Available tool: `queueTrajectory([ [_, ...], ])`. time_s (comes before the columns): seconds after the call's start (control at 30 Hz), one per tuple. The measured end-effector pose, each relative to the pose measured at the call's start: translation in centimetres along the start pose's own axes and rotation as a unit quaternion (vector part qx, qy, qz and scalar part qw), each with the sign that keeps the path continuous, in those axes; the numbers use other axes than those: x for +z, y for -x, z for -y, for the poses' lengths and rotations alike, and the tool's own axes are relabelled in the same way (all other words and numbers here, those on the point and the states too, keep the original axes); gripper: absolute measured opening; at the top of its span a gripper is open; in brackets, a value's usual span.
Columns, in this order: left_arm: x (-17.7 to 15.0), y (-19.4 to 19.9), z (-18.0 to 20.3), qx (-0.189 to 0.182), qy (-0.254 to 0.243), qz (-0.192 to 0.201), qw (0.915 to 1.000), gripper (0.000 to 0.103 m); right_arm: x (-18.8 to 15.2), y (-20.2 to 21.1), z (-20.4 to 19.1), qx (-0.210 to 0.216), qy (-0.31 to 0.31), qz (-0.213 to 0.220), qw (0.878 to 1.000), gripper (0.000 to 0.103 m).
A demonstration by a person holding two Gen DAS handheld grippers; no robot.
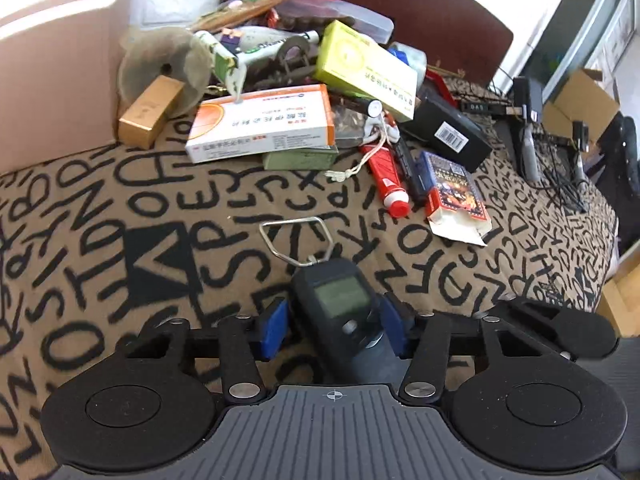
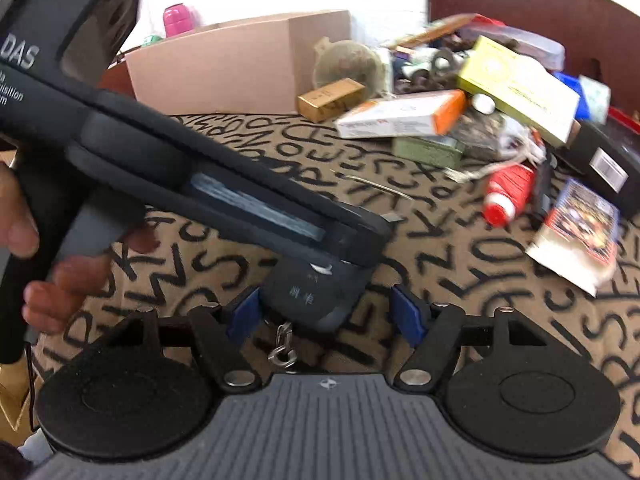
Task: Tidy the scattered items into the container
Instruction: 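Grasp the scale's metal hook with the left gripper while the right holds the scale body, then carry the scale with both grippers into the cardboard box and release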
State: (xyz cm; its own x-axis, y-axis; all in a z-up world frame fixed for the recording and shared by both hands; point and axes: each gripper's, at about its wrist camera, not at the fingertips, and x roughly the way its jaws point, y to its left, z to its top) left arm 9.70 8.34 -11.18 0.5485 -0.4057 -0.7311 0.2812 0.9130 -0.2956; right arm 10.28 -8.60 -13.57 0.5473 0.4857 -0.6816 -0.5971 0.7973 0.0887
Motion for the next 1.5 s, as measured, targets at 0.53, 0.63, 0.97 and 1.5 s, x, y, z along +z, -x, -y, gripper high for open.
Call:
queueTrajectory([
  [0.53,3.9,-2.2,-4.2,0.012,0.03,-0.001,0.9995,0.041,-0.2,0.6,0.9,-0.025,-0.011,0.002,1.0,0.061],
  [0.63,3.6,-2.3,-3.8,0.003,0.011,-0.008,0.9999,0.009,-0.3,0.7,1.3,-0.033,-0.007,0.001,0.999,0.059],
  [0.97,2.9,-2.6,-2.3,0.001,-0.027,-0.009,0.9996,0.014,-0.4,0.7,1.4,-0.05,0.013,-0.002,0.999,0.063],
  [1.5,1.5,-0.9,-0.8,0.045,-0.074,0.011,0.9962,0.004,0.0,1.5,0.6,-0.032,0.05,-0.02,0.998,0.058],
])
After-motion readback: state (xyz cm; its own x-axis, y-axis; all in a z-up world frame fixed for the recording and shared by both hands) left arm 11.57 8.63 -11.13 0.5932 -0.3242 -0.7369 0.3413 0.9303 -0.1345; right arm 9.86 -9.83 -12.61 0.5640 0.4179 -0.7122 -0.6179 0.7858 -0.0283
